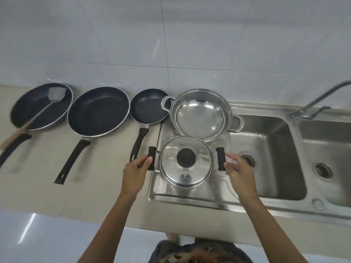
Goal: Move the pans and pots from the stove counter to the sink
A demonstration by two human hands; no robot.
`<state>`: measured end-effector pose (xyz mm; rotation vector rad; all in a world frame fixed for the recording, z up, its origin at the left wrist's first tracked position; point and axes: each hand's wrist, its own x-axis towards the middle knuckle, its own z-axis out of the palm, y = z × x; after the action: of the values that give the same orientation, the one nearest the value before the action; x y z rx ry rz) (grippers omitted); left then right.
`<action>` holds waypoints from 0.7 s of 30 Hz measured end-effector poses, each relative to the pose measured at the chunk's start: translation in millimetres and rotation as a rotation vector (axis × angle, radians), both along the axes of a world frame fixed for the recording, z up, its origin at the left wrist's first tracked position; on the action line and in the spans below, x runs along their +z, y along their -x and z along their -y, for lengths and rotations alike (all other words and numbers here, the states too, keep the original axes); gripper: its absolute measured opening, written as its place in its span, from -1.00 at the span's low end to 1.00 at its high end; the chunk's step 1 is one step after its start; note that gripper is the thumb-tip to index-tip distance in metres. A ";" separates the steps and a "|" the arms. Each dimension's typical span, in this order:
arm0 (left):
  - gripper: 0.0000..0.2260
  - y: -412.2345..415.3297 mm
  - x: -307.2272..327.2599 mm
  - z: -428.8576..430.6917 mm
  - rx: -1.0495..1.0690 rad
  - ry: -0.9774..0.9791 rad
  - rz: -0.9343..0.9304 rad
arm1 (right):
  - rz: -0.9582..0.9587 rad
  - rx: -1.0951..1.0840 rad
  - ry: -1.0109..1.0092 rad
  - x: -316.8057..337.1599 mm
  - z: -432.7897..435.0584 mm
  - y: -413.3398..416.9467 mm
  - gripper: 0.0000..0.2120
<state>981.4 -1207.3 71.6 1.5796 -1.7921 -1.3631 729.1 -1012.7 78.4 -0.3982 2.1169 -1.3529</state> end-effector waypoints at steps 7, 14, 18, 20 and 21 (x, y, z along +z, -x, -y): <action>-0.81 -2.8 -11.4 2.7 0.009 -0.053 -0.121 | -0.059 -0.043 -0.067 -14.6 2.7 -8.4 -0.64; -0.86 -2.3 -18.7 0.5 0.004 -0.067 -0.162 | -0.155 -0.069 -0.068 -23.7 3.8 -19.3 -0.66; -0.78 -0.9 -17.8 -1.0 0.028 -0.068 -0.143 | -0.202 -0.041 -0.072 -24.2 6.1 -21.5 -0.68; -0.75 -0.3 -14.9 -6.3 0.021 -0.037 -0.107 | -0.213 -0.037 -0.073 -21.3 5.7 -22.7 -0.68; -0.71 -0.1 -13.0 -9.2 0.006 -0.004 -0.072 | -0.204 -0.037 -0.072 -18.4 7.7 -23.5 -0.68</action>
<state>981.5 -1198.0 58.6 1.5175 -1.7421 -1.4032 752.6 -1020.4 60.0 -0.4872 2.3423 -1.3003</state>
